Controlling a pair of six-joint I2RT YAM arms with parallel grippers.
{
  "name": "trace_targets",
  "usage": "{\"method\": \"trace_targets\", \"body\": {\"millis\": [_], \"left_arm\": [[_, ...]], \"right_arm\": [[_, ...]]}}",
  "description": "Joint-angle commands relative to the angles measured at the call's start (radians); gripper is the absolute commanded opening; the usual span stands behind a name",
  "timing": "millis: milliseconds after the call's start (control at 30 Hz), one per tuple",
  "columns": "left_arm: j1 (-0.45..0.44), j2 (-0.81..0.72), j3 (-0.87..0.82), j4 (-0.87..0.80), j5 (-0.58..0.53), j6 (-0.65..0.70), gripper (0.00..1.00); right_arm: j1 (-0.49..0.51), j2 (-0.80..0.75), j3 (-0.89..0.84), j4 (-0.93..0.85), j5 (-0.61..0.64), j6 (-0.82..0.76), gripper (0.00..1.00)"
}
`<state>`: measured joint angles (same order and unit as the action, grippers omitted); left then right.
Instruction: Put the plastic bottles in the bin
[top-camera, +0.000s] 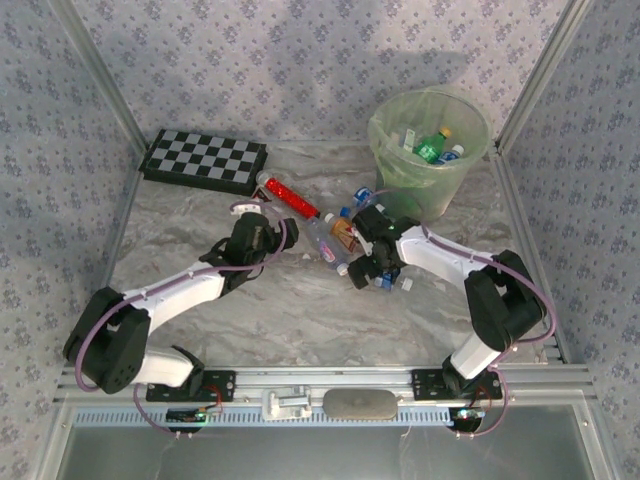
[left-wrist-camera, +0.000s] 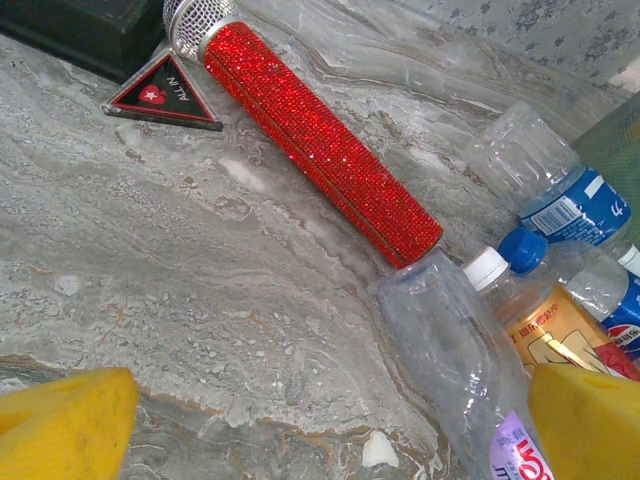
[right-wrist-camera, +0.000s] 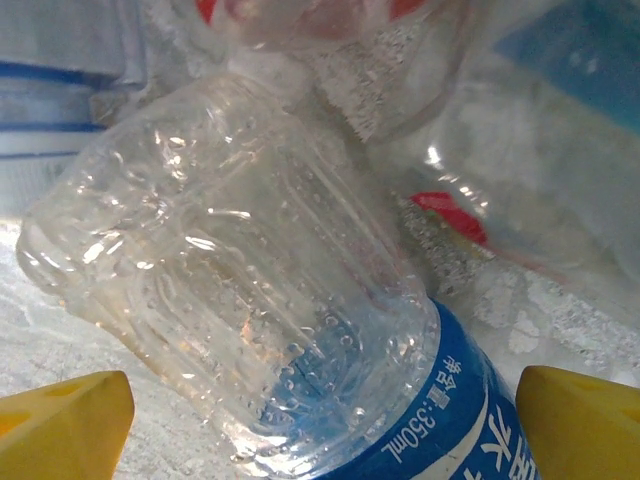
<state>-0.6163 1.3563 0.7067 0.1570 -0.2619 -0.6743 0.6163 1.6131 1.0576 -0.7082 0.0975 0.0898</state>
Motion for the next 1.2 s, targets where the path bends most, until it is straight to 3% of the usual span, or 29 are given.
{"method": "trace_targets", "body": {"millis": [0, 600, 1167], "left_arm": [[-0.005, 0.018, 0.034, 0.004, -0.004, -0.004, 1.00], [-0.008, 0.021, 0.037, 0.007, 0.002, -0.005, 1.00], [-0.008, 0.016, 0.036, 0.010, 0.004, -0.007, 1.00]], "right_arm": [[0.017, 0.002, -0.007, -0.054, -0.003, 0.007, 1.00], [0.054, 0.074, -0.011, -0.039, -0.035, 0.004, 0.89], [0.077, -0.009, -0.033, 0.011, -0.056, -0.027, 0.56]]}}
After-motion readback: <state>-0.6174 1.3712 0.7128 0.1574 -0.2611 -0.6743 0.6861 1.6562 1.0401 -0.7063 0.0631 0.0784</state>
